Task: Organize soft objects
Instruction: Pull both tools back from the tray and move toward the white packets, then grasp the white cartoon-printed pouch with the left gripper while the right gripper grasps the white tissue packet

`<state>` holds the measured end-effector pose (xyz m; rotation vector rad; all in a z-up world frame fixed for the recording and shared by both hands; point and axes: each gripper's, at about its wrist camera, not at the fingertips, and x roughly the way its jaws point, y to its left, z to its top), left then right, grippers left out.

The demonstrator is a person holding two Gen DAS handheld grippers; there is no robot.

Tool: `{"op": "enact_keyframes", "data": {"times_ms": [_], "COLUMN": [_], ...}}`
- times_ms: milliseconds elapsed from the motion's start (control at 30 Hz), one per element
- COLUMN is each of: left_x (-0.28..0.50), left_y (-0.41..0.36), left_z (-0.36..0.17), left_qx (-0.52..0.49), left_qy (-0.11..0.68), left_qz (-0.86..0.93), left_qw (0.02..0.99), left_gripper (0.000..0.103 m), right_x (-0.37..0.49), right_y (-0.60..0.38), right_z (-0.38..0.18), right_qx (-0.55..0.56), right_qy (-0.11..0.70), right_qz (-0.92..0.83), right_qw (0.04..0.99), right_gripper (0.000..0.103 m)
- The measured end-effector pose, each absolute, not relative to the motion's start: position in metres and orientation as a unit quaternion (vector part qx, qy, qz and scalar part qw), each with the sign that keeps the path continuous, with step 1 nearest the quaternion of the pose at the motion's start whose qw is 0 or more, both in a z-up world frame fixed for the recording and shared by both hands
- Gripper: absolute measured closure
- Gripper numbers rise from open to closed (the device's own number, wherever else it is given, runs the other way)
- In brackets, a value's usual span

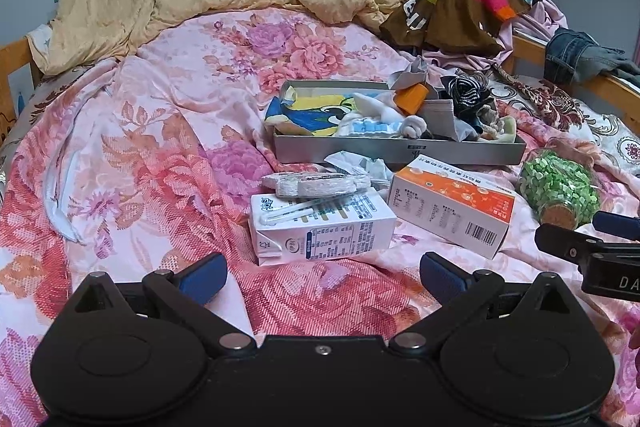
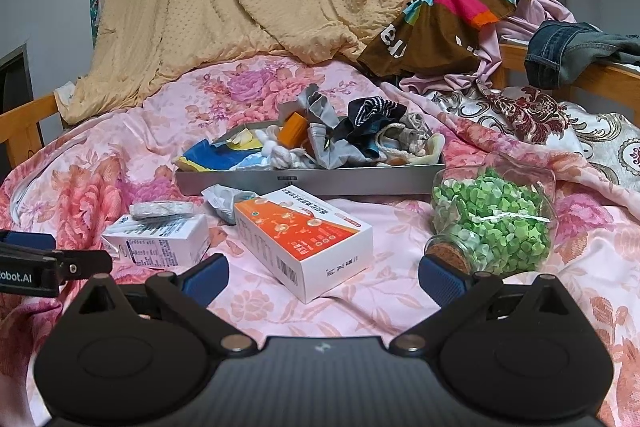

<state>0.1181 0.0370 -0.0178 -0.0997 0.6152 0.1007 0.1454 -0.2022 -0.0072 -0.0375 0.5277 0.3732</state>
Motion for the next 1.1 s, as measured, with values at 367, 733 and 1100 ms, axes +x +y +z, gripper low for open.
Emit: {"op": "enact_keyframes", "data": {"times_ms": [367, 733, 1100], "left_x": [0.130, 0.150, 0.177], "left_y": [0.047, 0.055, 0.073], "left_z": [-0.015, -0.010, -0.013], "left_qx": [-0.045, -0.046, -0.060], "left_qy": [0.290, 0.286, 0.285], "left_qz": [0.068, 0.076, 0.078], "left_qw": [0.953, 0.954, 0.953], "left_gripper": [0.001, 0.001, 0.001], "right_x": [0.148, 0.154, 0.166], "right_y": [-0.201, -0.196, -0.174], "right_z": [-0.006, -0.009, -0.015], "right_qx": [0.000, 0.007, -0.025], "right_qy": [0.253, 0.253, 0.238], "right_qz": [0.186, 0.196, 0.214], "right_qw": [0.949, 0.947, 0.947], "right_gripper": [0.000, 0.000, 0.000]}}
